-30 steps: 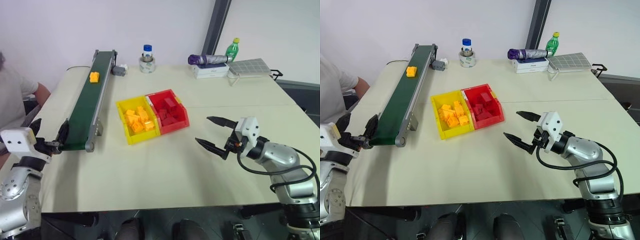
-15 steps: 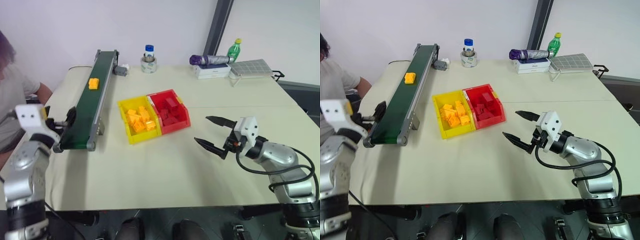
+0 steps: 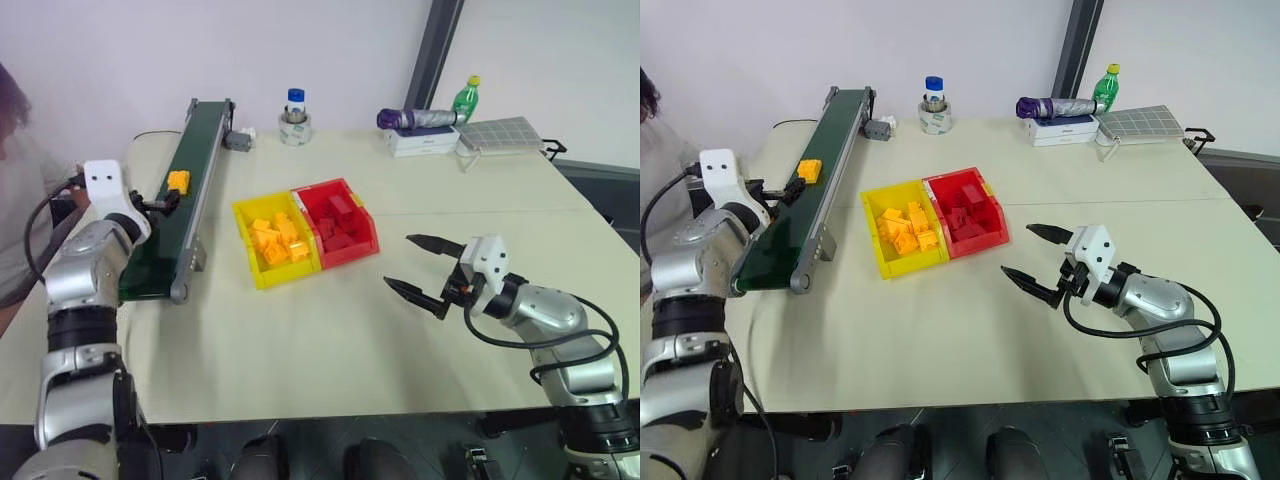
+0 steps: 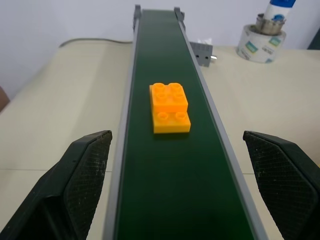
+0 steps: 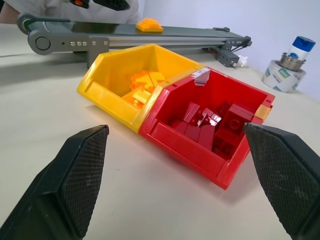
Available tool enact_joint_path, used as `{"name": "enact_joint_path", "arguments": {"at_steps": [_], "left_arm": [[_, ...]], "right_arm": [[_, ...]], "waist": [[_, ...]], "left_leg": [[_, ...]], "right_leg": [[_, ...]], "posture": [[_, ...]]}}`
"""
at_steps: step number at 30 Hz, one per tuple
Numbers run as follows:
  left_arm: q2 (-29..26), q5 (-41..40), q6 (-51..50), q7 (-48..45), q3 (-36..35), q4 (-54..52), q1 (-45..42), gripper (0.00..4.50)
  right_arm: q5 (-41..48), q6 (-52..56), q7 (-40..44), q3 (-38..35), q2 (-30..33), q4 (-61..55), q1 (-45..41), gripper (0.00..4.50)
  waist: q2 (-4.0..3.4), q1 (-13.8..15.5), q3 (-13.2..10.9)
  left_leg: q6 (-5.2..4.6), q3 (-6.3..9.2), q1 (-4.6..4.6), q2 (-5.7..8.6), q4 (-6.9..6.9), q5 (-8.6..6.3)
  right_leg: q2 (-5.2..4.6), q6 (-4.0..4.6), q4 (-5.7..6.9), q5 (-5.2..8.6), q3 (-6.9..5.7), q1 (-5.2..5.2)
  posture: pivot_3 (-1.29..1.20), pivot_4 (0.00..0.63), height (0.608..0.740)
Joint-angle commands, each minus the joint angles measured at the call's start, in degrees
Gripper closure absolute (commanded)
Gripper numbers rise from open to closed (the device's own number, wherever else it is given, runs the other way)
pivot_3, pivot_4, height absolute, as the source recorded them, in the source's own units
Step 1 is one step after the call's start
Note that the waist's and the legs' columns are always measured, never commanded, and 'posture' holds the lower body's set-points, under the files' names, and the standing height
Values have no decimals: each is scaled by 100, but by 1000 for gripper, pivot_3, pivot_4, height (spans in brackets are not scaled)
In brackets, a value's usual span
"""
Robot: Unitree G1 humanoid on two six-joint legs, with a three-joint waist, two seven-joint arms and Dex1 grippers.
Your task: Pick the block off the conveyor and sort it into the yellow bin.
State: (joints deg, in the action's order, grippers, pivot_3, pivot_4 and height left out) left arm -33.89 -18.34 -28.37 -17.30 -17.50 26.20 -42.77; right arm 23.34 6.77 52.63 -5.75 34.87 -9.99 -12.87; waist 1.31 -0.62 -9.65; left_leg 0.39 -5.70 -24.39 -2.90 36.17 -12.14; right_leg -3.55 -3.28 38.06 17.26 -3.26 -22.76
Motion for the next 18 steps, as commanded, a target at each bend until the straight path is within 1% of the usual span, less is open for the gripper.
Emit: {"name": "enact_joint_path", "arguments": {"at_steps": [1, 3, 9, 17, 18], "left_arm": [[-143, 233, 166, -180, 184, 193, -179, 67], [-148, 351, 370, -143, 204, 408, -249, 67], [-117, 383, 568, -275, 210, 779, -379, 67], [-79, 432, 611, -381, 227, 868, -303, 67], [-73, 438, 597, -386, 231, 851, -261, 599]], "right_arm": [[52, -103, -16, -136, 45, -203, 12, 0], [51, -99, -33, -151, 48, -230, 56, 0], [57, -95, -76, -165, 58, -283, 115, 0], [70, -73, -103, -162, 52, -299, 103, 0], [73, -68, -107, -163, 50, -303, 103, 0]], "waist": [[0, -4, 0], [0, -5, 0], [2, 1, -1], [2, 1, -1], [2, 1, -1]], "left_leg": [[0, 0, 0, 0, 0, 0], [1, 0, 1, -2, -1, 1], [2, 0, 0, -2, 3, 1], [1, 0, 0, -2, 3, 1], [2, 0, 0, -2, 3, 1]], "right_leg": [[0, 0, 0, 0, 0, 0], [2, 0, 2, 0, 0, -1], [1, 0, 2, 0, 0, 0], [1, -1, 3, -1, 0, 0], [1, -1, 3, -1, 0, 0]], "posture": [[0, 150, 740], [0, 150, 740], [0, 150, 740], [0, 150, 740], [0, 150, 740]]}}
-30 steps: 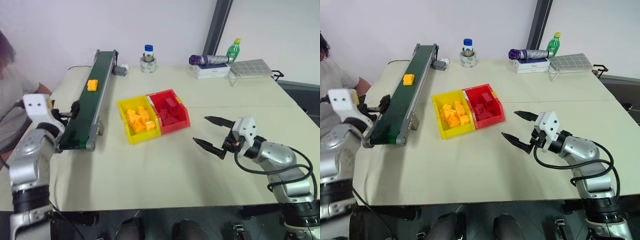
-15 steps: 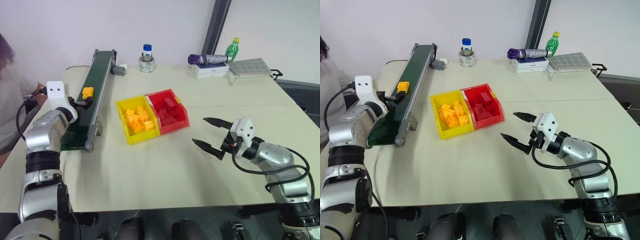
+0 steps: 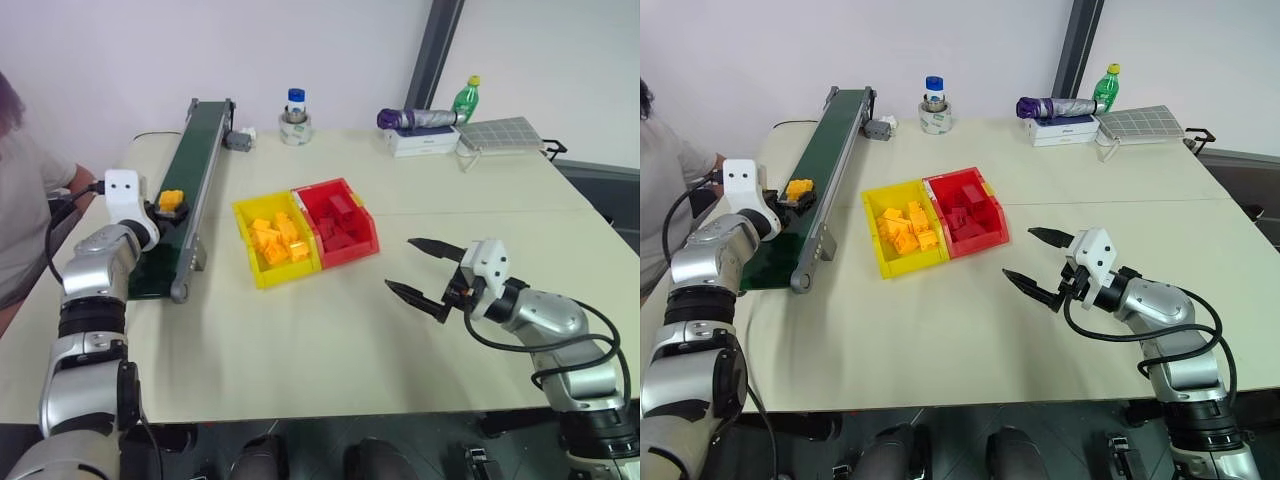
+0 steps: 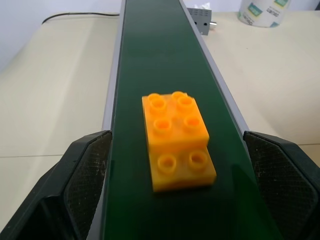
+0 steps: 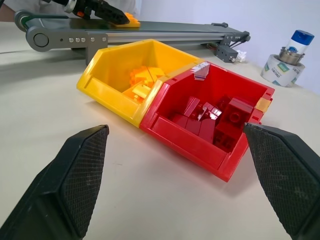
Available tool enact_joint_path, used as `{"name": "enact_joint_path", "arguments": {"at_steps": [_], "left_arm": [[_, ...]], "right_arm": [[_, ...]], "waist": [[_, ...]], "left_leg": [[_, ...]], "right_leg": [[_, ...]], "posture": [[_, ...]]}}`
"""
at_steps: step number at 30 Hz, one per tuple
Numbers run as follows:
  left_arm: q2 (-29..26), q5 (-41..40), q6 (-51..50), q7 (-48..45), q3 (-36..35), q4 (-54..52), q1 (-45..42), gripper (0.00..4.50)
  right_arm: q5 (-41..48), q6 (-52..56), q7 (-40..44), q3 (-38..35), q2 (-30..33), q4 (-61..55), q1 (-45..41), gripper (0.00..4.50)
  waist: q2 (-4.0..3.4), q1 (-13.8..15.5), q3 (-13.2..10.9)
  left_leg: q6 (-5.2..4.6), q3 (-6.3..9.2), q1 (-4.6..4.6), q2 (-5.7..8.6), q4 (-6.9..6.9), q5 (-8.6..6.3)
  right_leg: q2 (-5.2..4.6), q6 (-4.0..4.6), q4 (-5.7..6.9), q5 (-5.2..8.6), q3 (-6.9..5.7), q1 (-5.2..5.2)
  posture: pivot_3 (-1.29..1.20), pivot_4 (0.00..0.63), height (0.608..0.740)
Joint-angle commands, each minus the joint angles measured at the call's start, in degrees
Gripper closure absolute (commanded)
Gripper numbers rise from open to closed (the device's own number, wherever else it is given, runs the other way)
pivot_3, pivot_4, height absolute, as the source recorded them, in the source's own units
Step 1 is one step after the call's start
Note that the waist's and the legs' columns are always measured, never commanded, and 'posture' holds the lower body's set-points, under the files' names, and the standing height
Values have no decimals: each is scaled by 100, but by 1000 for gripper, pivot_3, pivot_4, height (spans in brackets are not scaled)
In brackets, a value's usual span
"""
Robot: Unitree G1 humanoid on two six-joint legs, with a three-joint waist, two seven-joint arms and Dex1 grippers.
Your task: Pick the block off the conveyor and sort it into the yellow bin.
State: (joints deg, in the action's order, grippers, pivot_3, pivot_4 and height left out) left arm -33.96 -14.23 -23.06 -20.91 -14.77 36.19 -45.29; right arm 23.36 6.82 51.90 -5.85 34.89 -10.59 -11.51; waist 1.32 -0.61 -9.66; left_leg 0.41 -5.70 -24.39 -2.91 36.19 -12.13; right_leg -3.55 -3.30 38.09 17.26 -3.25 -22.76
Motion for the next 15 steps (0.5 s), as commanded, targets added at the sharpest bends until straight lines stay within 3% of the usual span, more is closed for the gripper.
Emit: {"name": "enact_joint_path", "arguments": {"at_steps": [1, 5, 6, 10, 15], "left_arm": [[-90, 59, 7, -63, 1, -161, 36, 819], [-44, -17, 52, -30, -117, -254, 86, 2883], [-37, -43, 38, -24, -146, -300, 80, 3222], [-68, 20, 146, 12, -124, -479, 185, 3161], [287, -833, 370, -858, -294, -1737, 353, 3161]], "right_arm": [[71, -68, -36, -153, 49, -244, -37, 0], [81, -45, -53, -164, 45, -257, -31, 0], [77, -50, -53, -162, 45, -261, -17, 0], [66, -56, -68, -142, 33, -261, 2, 0], [79, -43, -82, -151, 45, -280, -11, 0]], "waist": [[0, 0, 0], [0, -2, 0], [0, -1, 0], [0, 2, 0], [3, 27, -1]], "left_leg": [[0, 0, 0, 0, 0, 0], [0, 0, 1, 0, 1, 0], [0, 0, 1, 0, 2, 0], [0, 1, 1, 0, 4, 1], [0, 2, -1, 0, 5, 1]], "right_leg": [[0, 0, 0, 0, 0, 0], [0, 0, 2, 0, 0, 0], [0, 0, 3, 0, 0, 0], [0, 0, 4, 0, 0, 1], [-2, 0, 4, 0, 0, 1]], "posture": [[0, 150, 740], [0, 150, 740], [0, 150, 740], [0, 150, 740], [0, 150, 740]]}}
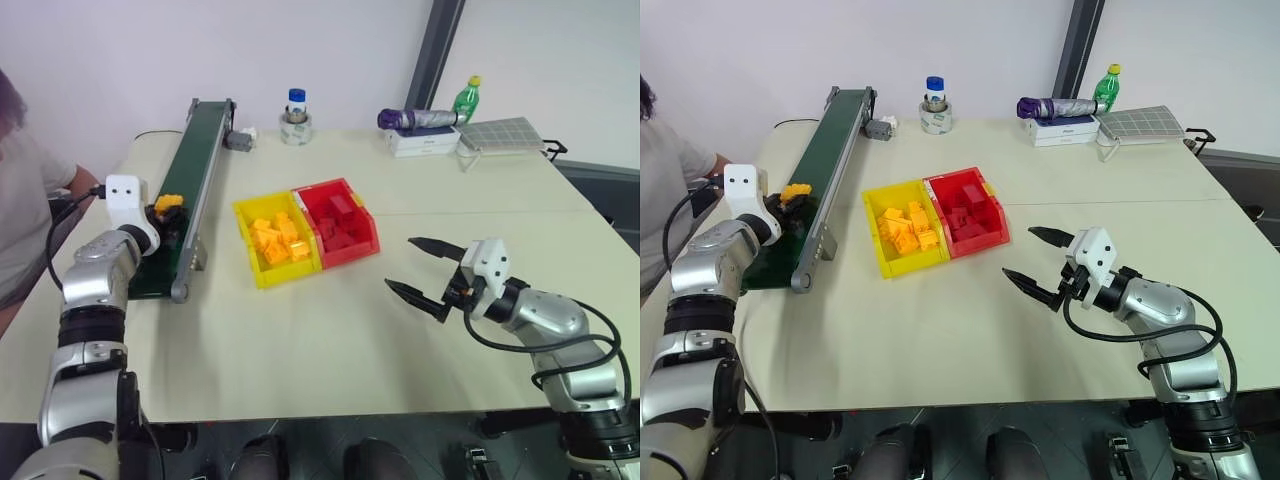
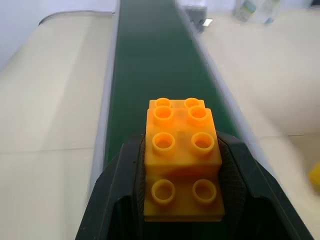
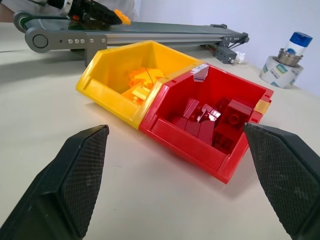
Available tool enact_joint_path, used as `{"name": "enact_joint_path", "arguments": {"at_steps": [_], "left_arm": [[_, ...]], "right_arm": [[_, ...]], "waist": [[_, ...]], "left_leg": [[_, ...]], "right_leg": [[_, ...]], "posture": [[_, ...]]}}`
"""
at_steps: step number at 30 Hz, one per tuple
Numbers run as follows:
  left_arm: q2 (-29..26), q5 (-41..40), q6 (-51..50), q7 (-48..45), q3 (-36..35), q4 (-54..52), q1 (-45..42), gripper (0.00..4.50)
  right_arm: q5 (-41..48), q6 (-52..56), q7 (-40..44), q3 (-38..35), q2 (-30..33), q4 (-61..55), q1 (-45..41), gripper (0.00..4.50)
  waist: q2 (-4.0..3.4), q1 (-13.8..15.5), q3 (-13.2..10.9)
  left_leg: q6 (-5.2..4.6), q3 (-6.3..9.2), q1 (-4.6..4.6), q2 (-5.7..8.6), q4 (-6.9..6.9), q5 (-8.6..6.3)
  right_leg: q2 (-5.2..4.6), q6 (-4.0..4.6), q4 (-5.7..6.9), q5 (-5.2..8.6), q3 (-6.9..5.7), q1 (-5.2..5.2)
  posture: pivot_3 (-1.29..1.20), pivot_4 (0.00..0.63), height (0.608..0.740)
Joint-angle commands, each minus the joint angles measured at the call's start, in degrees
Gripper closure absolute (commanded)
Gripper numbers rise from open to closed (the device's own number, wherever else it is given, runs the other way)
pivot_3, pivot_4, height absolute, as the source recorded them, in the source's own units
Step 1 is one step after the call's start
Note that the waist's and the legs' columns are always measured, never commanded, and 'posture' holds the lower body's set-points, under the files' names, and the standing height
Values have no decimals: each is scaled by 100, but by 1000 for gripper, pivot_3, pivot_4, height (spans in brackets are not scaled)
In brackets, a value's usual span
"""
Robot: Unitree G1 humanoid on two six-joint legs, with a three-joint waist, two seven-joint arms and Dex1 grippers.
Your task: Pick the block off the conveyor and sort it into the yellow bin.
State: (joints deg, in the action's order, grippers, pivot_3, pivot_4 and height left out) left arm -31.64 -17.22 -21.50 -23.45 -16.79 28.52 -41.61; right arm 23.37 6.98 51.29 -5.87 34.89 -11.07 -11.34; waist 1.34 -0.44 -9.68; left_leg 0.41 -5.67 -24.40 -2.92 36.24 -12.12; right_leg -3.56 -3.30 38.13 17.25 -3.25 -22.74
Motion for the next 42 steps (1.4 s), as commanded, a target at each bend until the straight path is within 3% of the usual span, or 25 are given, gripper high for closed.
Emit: {"name": "enact_joint_path", "arguments": {"at_steps": [1, 6, 12, 18, 24, 32, 37, 42], "left_arm": [[94, -587, 247, -794, 9, -1254, 60, 3161], [428, -816, -434, -1307, 780, -2279, 299, 3161], [911, -548, -569, -706, 991, -2149, 259, 3161], [921, -376, -139, -500, 881, -2003, 239, 99], [841, -926, -490, -564, 408, -2279, 214, 33], [-249, -1668, -701, -1831, 48, -3647, 1246, 33], [-897, -1840, -805, -2180, -492, -3730, 2093, 33], [-1335, -1445, -273, -2526, -762, -3346, 2885, 33]], "right_arm": [[80, -59, -19, -154, 51, -225, -32, 0], [81, -43, -37, -139, 43, -201, -113, 0], [86, 12, -82, -149, 62, -269, -161, 0], [123, 74, -120, -251, 136, -387, -50, 0], [113, 101, -120, -245, 107, -393, -57, 0], [169, 125, -2, -367, 236, -409, 9, 0], [196, 93, 84, -449, 339, -323, 23, 0], [176, 63, 146, -473, 340, -246, 5, 0]], "waist": [[1, 6, 0], [-2, -10, 1], [-1, -41, 1], [-1, -14, 0], [-1, -14, 0], [-3, -31, 0], [-3, -23, 0], [-5, -28, -2]], "left_leg": [[0, 0, 0, 0, 0, 0], [1, -2, 10, 1, 0, 0], [-3, -1, 21, 0, 1, 7], [-3, 0, 18, 0, -2, 7], [-4, 0, 15, 2, 1, 6], [-2, -1, 17, -2, -8, 7], [-3, 0, 17, 0, 0, 7], [-2, 0, 20, -3, -6, 7]], "right_leg": [[0, 0, 0, 0, 0, 1], [0, 0, 0, 0, 1, 12], [5, 0, 0, 0, 5, 19], [7, -1, 0, 0, 6, 15], [3, -2, -1, -1, 4, 16], [4, -1, 0, 0, 6, 11], [-2, 2, -3, 1, 6, 17], [-5, 23, -4, 11, 11, 9]], "posture": [[0, 150, 740], [0, 150, 740], [0, 150, 740], [0, 150, 740], [0, 150, 740], [0, 150, 740], [0, 150, 740], [0, 150, 740]]}}
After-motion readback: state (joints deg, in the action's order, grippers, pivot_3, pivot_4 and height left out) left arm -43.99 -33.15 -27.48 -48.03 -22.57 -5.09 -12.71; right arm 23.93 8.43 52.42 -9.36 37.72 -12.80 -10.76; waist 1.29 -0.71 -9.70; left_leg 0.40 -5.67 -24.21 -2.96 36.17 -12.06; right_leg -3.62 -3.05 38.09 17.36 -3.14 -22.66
